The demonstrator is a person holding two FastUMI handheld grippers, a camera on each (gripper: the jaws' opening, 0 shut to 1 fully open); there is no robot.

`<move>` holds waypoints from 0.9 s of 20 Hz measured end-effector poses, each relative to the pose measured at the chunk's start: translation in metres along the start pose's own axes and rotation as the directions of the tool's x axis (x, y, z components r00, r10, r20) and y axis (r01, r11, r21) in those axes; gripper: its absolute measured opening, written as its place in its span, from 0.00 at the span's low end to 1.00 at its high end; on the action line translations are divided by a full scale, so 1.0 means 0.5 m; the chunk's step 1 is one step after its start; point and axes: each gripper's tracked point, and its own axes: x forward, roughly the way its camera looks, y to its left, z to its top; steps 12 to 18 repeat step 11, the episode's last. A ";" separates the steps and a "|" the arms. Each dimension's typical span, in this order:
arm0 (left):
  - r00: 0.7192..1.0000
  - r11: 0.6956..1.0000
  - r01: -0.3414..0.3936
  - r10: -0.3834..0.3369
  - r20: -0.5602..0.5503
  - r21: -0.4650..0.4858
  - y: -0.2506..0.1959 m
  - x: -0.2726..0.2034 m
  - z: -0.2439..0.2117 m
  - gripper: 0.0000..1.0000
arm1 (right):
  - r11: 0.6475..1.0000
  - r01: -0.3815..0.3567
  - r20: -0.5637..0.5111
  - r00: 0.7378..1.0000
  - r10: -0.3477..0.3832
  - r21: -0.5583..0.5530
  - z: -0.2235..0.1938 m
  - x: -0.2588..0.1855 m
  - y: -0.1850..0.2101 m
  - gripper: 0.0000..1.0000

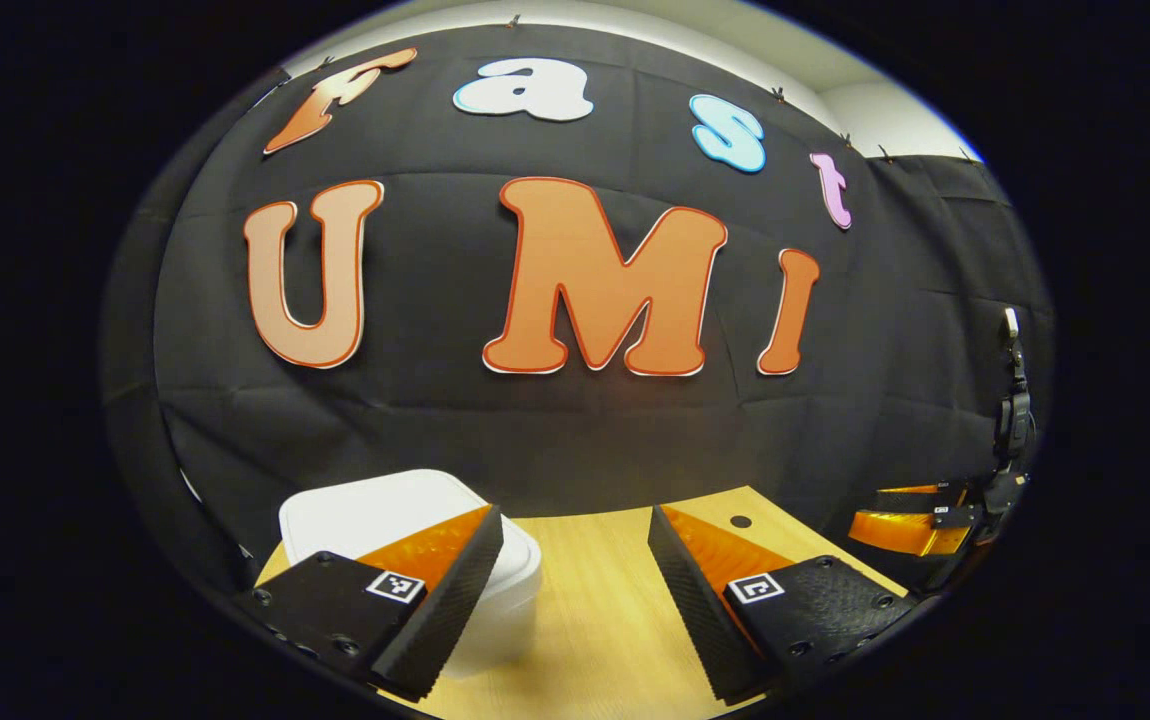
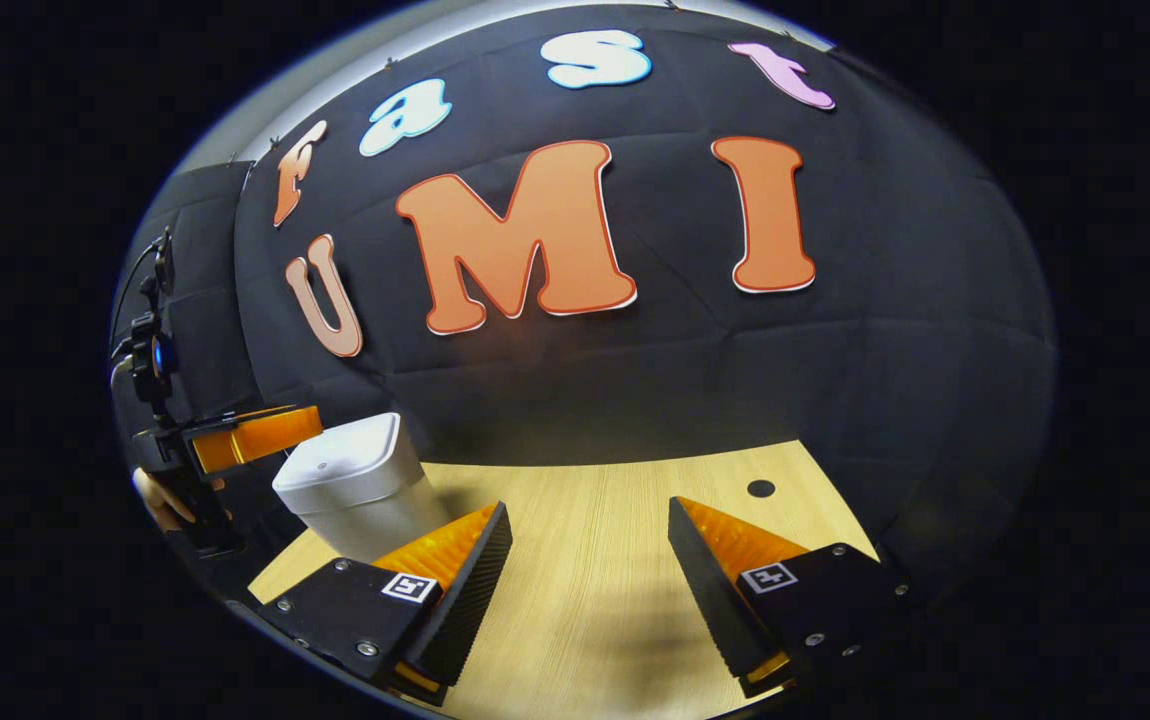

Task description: Press the lid of the desktop garbage bin to open it, pick up the crumpled paper on the desktop and throw it into the bin, then pick up the pop can on the desktop and drop it into the bin, and finally close the garbage bin lid.

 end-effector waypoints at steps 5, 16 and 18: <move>1.000 1.000 -0.004 0.004 0.000 -0.002 -0.041 -0.030 -0.039 0.94 | 1.000 0.005 0.070 0.998 -0.003 -0.028 0.010 -0.025 0.019 0.94; 1.000 1.000 -0.012 0.012 -0.008 -0.025 -0.068 -0.060 -0.093 0.94 | 0.997 0.005 0.134 0.991 0.005 -0.076 -0.001 -0.060 0.050 0.94; 1.000 1.000 -0.012 0.012 -0.008 -0.025 -0.068 -0.060 -0.093 0.94 | 0.997 0.005 0.134 0.991 0.005 -0.076 -0.001 -0.060 0.050 0.94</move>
